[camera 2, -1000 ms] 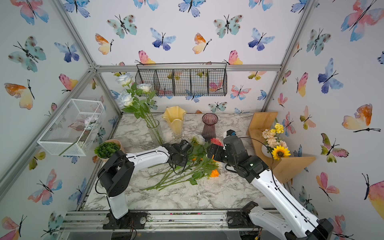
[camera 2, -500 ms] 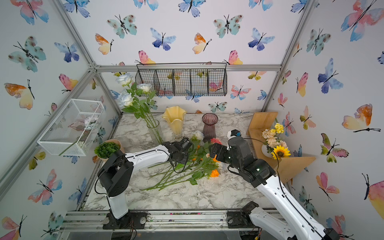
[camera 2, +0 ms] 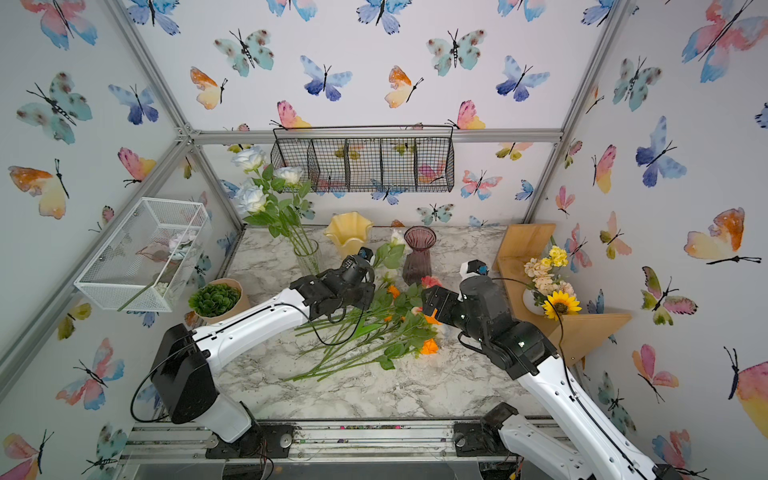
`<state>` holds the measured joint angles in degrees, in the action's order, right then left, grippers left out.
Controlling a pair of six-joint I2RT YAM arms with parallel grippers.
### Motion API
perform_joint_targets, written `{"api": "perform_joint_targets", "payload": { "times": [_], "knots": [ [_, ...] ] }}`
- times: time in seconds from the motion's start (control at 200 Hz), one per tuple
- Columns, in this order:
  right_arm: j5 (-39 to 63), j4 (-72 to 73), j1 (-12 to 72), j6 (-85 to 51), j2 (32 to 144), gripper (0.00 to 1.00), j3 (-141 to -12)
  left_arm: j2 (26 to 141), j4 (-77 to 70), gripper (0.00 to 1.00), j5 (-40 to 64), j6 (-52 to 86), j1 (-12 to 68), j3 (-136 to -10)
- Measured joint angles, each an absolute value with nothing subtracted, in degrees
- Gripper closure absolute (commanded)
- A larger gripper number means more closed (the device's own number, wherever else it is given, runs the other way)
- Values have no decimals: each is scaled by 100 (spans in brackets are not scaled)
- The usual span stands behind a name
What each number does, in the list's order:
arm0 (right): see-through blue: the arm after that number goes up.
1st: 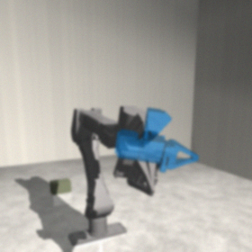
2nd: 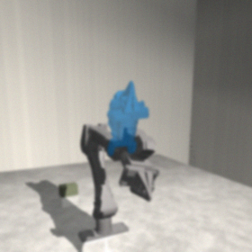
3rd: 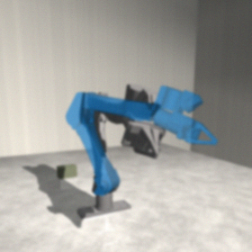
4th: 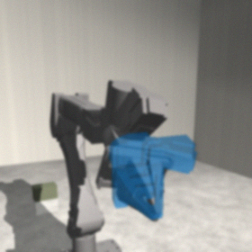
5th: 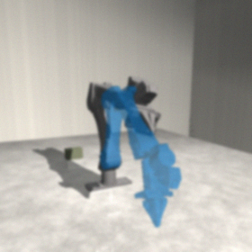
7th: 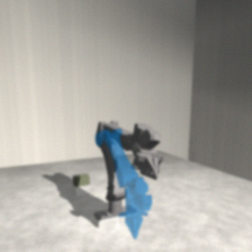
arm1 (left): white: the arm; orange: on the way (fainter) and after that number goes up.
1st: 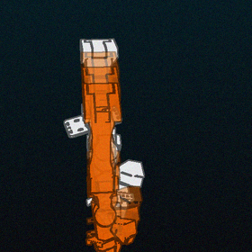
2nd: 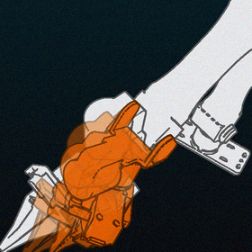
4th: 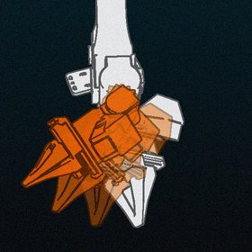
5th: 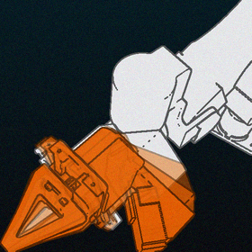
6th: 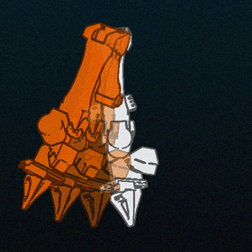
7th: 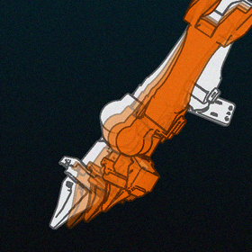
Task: Arrange the flowers in different vases according to their colors
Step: Pick up the flower at the center of the board, then insert the flower into the vase.
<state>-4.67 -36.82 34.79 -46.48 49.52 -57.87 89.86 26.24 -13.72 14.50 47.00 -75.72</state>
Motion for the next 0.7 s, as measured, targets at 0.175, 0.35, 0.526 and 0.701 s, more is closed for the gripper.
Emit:
{"api": "perform_joint_targets", "payload": {
  "times": [0.175, 0.35, 0.526, 0.701],
  "knots": [
    [-711, -3675, 3479, -4654, 4707, 2, -5835, 8381, 2418, 100, -1555, 1343, 4646, -7695],
    [-1007, -3579, 3479, -4694, 4456, 2, -5867, 7981, 2279, 100, -1800, 1199, 4484, -8029],
    [-1184, -3428, 3479, -4692, 4268, 2, -5867, 7564, 2014, 100, -1920, 1046, 3765, -8313],
    [-1256, -3249, 3479, -4687, 4193, 2, -5863, 7275, 1426, 100, -1914, 904, 2683, -8718]
  ]
}}
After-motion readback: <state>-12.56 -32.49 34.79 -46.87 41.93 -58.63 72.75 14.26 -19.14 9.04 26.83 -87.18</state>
